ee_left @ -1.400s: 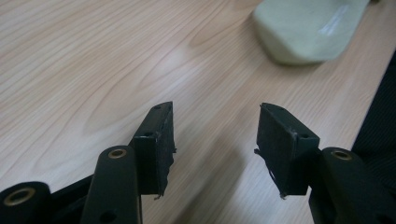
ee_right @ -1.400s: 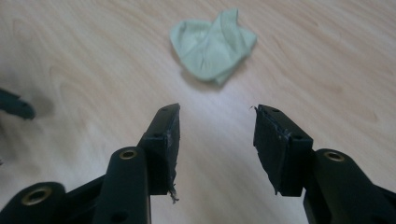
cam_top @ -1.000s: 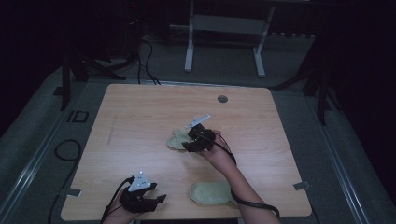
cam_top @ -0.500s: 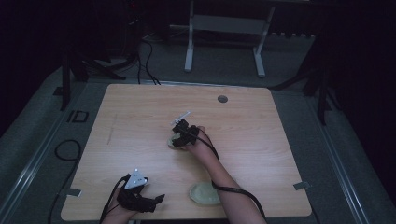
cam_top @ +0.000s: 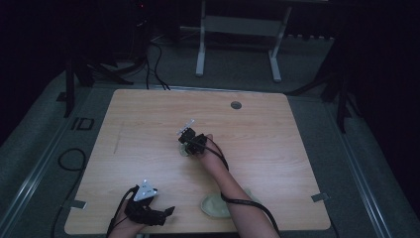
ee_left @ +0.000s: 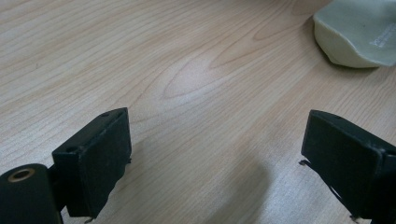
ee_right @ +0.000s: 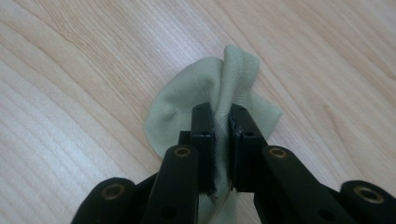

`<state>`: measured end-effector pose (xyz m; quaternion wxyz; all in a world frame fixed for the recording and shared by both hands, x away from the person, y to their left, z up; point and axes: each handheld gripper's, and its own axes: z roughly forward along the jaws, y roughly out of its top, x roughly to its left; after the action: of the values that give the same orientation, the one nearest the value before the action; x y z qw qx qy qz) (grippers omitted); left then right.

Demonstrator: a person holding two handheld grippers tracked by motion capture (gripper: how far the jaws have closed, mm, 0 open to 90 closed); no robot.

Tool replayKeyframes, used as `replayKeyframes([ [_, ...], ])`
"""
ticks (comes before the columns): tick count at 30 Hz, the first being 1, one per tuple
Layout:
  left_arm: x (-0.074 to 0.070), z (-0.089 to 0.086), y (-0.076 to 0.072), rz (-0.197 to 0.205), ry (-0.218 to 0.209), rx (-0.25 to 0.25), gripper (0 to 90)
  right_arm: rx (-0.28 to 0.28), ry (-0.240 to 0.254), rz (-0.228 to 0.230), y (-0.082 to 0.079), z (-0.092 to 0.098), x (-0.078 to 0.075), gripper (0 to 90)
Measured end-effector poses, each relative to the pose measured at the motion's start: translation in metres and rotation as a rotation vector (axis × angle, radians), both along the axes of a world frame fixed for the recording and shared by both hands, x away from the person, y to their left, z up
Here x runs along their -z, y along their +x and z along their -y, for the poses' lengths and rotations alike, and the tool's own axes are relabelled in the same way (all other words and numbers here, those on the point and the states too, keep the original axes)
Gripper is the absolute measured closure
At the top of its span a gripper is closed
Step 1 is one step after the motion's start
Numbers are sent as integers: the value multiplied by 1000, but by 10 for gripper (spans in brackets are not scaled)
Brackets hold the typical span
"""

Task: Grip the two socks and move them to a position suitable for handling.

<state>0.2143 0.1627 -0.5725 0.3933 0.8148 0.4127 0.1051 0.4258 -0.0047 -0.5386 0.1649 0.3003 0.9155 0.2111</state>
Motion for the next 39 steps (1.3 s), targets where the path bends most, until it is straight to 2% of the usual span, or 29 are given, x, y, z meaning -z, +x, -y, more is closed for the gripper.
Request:
replayKeyframes([
  [3,1,0,1,-6,2,-1,85,10,24,-13,-2,5,-9,823],
  [11,1,0,1,-4,7,-7,85,7,45,12,-10,22,-33,822],
  [13,1,0,1,-9,13,-10,85,18,60,33,-14,34,-45,822],
  [15,2,0,1,-12,12,-7,85,23,66,40,-16,38,-49,822],
  [19,1,0,1,-11,14,-13,85,41,72,76,-24,59,-64,820],
  [23,1,1,1,-14,13,-13,85,68,97,81,-31,78,-72,820],
  [32,1,3,0,-16,11,-12,86,113,114,75,-49,117,-75,817],
  [37,0,3,0,-12,3,-5,86,123,114,72,-64,135,-67,815],
  [39,0,4,0,-12,9,-2,86,139,123,55,-69,141,-60,813],
])
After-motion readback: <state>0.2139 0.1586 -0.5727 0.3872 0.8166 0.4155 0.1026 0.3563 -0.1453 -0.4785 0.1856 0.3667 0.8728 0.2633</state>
